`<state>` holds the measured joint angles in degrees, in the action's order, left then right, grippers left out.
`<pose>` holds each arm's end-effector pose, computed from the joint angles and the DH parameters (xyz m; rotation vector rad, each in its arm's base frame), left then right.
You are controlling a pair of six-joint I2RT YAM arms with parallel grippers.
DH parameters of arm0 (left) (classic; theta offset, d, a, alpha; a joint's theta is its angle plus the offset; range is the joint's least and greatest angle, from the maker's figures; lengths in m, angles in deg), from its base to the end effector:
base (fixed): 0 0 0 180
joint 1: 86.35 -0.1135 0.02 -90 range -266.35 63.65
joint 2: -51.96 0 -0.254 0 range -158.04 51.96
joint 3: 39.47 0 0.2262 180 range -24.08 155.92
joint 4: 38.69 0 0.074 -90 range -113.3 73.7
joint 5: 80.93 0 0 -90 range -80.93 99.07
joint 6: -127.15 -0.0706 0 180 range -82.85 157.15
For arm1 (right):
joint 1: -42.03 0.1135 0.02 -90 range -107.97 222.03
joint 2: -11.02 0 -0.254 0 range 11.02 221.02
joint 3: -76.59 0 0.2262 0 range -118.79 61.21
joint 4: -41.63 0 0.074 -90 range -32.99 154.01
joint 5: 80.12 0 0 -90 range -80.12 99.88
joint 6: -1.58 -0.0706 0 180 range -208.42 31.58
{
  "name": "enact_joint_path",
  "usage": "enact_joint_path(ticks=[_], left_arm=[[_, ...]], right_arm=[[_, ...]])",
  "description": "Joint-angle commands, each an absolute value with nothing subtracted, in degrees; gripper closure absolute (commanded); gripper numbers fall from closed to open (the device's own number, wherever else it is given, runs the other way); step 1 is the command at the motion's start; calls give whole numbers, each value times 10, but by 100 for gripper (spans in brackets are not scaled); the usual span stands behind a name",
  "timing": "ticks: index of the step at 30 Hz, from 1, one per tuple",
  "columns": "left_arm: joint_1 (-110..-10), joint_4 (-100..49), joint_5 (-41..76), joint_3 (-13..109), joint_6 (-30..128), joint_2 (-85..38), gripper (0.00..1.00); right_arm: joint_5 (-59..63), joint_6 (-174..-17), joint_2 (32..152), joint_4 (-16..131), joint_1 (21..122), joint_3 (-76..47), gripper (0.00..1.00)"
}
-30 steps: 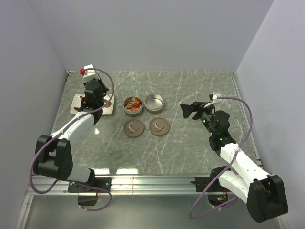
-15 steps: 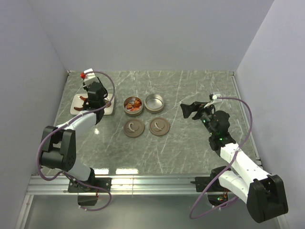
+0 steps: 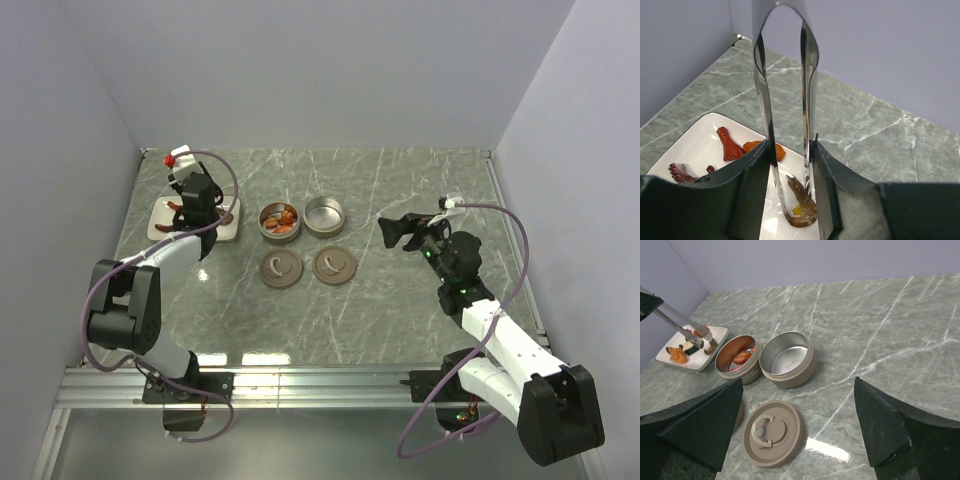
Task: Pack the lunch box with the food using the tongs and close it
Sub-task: Pick up the food using the clamp
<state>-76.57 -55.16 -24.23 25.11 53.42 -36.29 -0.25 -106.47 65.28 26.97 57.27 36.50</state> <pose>0.3529 -0.0215 0.2599 -0.5189 1.5957 0.1504 0.2229 0.0736 0.2655 -0.1029 1.5900 0.5933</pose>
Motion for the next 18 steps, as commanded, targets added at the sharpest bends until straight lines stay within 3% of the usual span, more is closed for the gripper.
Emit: enact_joint_path(ticks=[1,8,11,15,18], left_arm=[[-774,-583,-243,270,543,-381,57],[-779,-591,-230,284,549,-416,57],[-780,-588,-229,288,550,-424,64],[-780,-585,-223,284,547,-416,81],[-780,-574,-213,280,547,-397,86]], right_arm=[[-5,-1054,654,245,575,355,2],[-4,-1054,652,245,574,355,2],[-3,-1054,652,245,575,355,2],[-2,-1053,652,245,575,355,1],[-1,-1054,652,245,575,355,2]])
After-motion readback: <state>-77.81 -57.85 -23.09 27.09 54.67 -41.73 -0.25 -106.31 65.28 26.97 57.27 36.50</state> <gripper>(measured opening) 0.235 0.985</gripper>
